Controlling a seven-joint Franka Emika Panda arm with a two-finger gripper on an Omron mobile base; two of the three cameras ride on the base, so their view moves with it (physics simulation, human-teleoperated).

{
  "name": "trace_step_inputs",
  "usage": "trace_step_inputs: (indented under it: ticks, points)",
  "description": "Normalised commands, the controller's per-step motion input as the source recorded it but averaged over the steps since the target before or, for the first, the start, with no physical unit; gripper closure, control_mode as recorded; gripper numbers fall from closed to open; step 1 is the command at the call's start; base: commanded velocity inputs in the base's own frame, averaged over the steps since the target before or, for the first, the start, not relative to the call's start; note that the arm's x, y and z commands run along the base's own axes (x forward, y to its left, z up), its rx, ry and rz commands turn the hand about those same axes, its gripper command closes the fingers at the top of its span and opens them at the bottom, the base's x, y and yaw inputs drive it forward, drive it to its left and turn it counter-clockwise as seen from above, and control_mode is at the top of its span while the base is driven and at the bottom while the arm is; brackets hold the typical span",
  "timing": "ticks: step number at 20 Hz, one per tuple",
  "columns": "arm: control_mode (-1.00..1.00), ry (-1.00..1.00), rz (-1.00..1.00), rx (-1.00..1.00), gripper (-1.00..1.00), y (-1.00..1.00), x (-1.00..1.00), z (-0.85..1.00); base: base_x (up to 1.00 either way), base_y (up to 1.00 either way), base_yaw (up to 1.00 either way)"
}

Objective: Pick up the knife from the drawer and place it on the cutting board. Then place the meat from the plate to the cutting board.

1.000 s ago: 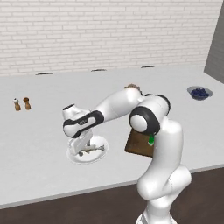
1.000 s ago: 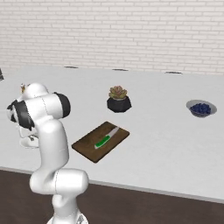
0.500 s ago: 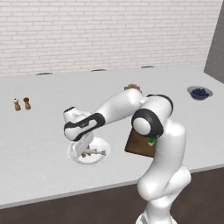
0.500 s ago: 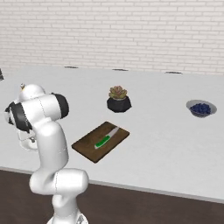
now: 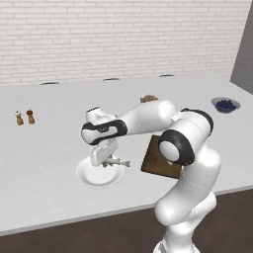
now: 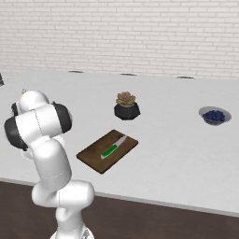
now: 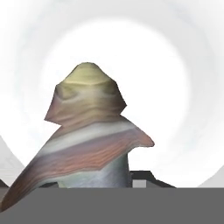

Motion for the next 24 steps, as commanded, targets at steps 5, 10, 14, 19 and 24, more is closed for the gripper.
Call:
trace_step_inputs:
  ticks: [5, 10, 14, 19, 24]
  points:
    - [-1.00, -0.01, -0.28, 0.05, 1.00, -0.54, -0.09, 0.28, 0.00, 0.00, 0.00]
    - [-1.00, -0.02, -0.46, 0.02, 1.00, -0.41, -0.01, 0.24, 0.00, 0.00, 0.00]
    - [-1.00, -0.04, -0.49, 0.00, 1.00, -0.36, 0.00, 0.17, 0.00, 0.00, 0.00]
    - [-1.00, 0.00, -0.49, 0.00, 1.00, -0.38, 0.00, 0.11, 0.00, 0.00, 0.00]
    - [-1.00, 0.00, -0.42, -0.04, 1.00, -0.40, 0.00, 0.09, 0.00, 0.00, 0.00]
